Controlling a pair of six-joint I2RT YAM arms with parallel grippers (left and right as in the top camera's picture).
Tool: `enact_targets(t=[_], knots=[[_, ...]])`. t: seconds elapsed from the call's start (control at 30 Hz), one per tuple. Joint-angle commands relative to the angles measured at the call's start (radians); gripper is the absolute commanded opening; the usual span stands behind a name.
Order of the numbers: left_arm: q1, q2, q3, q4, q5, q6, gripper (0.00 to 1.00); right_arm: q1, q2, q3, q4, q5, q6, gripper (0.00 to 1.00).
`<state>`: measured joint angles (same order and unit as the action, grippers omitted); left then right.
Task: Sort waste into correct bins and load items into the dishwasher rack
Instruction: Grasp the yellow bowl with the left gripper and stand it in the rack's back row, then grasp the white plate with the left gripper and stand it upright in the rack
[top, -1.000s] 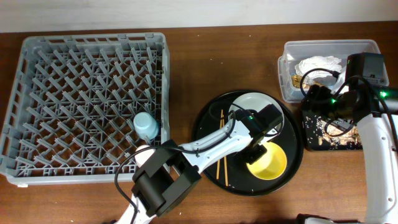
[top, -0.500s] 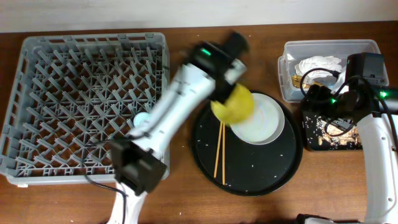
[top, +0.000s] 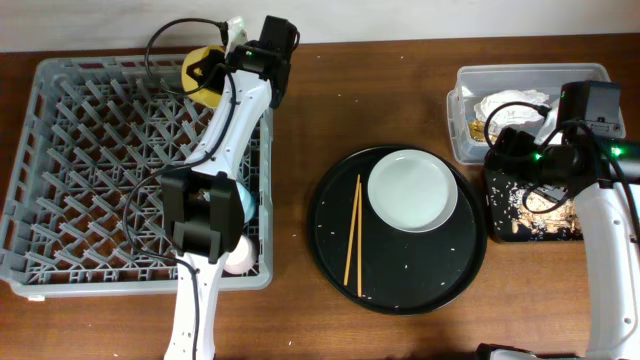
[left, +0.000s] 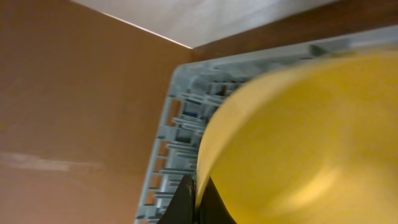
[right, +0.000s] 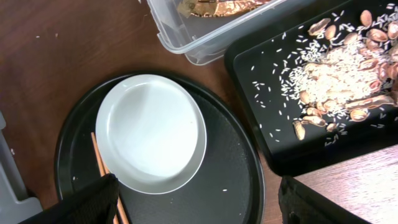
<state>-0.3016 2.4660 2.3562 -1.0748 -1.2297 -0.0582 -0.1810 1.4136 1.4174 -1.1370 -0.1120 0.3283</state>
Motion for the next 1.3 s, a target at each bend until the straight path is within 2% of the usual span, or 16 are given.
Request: enact_targets(t=[0.0,0.13,0.23,0.27,0.3,0.33,0.4,0.47,0.53,0.63,0.73,0.8,0.87,0.93,1.03,1.27], knots=[[0.002,0.023,0.0,-0.012,-0.042,-0.005,0.0,-0.002,0.003,0.006,0.0,0.024,-0.01,0.84],[-0.011,0.023,0.0,-0.025,-0.013,0.006,0.0,-0.002,0.003,0.006,0.005,0.024,-0.01,0.84],[-0.059,0.023,0.0,-0.078,0.122,0.006,0.03,-0.002,0.003,0.006,0.007,0.024,-0.01,0.84],[-0.069,0.023,0.0,-0.092,0.168,0.006,0.1,-0.002,0.003,0.006,0.008,0.029,-0.01,0.84],[-0.077,0.023,0.0,-0.106,0.201,0.006,0.34,-0.002,0.003,0.006,0.008,0.048,-0.01,0.86],[-0.082,0.023,0.0,-0.116,0.206,0.006,0.43,-0.003,0.003,0.006,0.008,0.05,-0.01,0.87],[-0.083,0.023,0.0,-0.12,0.206,0.006,0.54,-0.003,0.003,0.006,0.008,0.05,-0.01,0.87],[-0.089,0.023,0.001,-0.119,0.206,0.006,0.71,-0.003,0.003,0.006,0.011,0.05,-0.01,0.87],[-0.093,0.023,0.036,-0.126,0.214,0.006,0.79,-0.003,0.003,0.006,0.014,0.05,-0.01,0.87],[-0.093,0.023,0.238,-0.258,0.457,0.006,0.92,-0.003,0.003,0.006,0.016,0.049,-0.01,0.87],[-0.095,0.023,0.467,-0.376,0.843,0.118,0.96,-0.003,0.003,0.006,0.016,0.049,-0.01,0.87],[-0.099,0.023,0.545,-0.447,1.276,0.142,0.97,-0.003,0.003,0.006,0.018,0.049,-0.01,0.88],[-0.121,0.031,0.523,-0.454,1.459,0.134,0.97,-0.003,0.003,0.006,0.023,0.049,-0.01,0.88],[-0.172,0.053,0.477,-0.456,1.481,0.106,0.93,-0.003,0.003,0.006,0.028,0.049,-0.01,0.87],[-0.249,0.082,0.387,-0.436,1.477,0.103,0.79,-0.003,0.003,0.006,0.029,0.049,-0.01,0.87],[-0.37,0.249,0.326,-0.417,1.469,0.103,0.79,-0.003,0.003,0.006,0.018,0.05,-0.01,0.88]])
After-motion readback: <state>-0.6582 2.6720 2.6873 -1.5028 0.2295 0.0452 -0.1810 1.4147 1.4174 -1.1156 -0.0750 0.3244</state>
